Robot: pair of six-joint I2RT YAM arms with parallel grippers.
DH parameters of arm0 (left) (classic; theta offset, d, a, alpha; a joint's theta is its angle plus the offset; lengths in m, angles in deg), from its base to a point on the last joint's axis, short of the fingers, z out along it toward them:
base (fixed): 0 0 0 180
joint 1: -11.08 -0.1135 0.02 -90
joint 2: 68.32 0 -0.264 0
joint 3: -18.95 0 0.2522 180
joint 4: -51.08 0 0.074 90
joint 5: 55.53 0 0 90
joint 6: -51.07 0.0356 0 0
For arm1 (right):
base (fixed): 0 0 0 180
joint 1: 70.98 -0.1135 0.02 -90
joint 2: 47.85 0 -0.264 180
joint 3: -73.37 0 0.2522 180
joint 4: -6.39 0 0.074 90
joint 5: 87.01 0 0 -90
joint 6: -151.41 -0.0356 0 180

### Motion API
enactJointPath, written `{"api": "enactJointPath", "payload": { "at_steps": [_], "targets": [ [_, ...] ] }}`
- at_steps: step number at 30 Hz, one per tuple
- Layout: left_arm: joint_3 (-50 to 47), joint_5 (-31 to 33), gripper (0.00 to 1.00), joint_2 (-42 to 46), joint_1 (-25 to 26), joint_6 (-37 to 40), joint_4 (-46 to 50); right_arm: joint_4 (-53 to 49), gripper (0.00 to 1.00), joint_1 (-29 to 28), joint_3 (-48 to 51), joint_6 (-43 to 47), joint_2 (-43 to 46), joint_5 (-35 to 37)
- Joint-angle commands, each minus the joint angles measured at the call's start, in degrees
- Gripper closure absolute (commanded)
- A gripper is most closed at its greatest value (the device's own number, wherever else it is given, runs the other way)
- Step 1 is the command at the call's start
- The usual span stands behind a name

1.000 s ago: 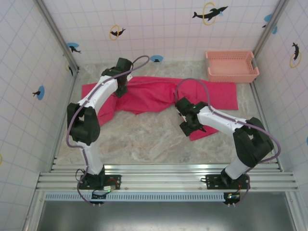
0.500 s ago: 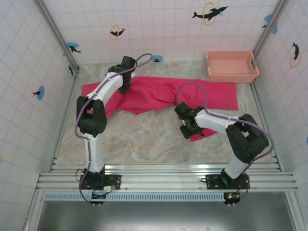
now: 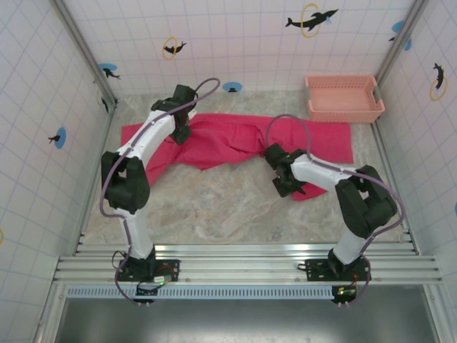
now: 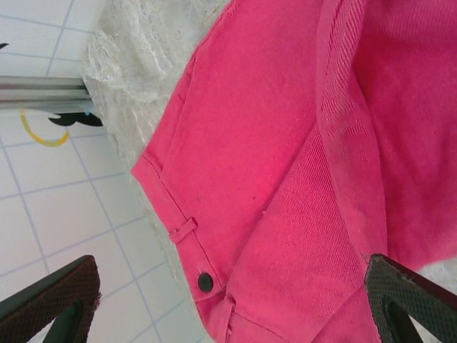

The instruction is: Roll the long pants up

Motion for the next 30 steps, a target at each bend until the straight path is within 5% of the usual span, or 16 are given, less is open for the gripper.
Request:
{"api": "enactJointPath", "payload": {
  "at_steps": [1, 6, 12, 23, 30],
  "targets": [
    [-1.50, -1.02, 0.03, 2.60, -0.08, -1.44, 1.59, -5.03, 1.00, 6.66, -4.95, 1.33, 6.87, 5.01],
    [-1.05, -4.02, 0.03, 2.54, -0.10, -3.40, 3.01, -3.38, 1.00, 15.02, -10.78, 5.20, 9.14, 7.42],
    [-0.36, -5.70, 0.03, 1.75, 0.10, -4.28, 4.51, -0.69, 1.00, 21.11, -21.46, 7.64, 0.72, 10.01],
    [-2.10, -5.95, 0.03, 0.71, 0.54, -5.05, 5.72, 7.67, 1.00, 23.64, -37.64, 9.85, -17.89, 22.65],
    [-3.51, -4.64, 0.02, -1.01, 0.52, -4.67, 4.81, 4.10, 1.00, 26.58, -54.90, 9.98, -30.58, 25.67]
  ]
}}
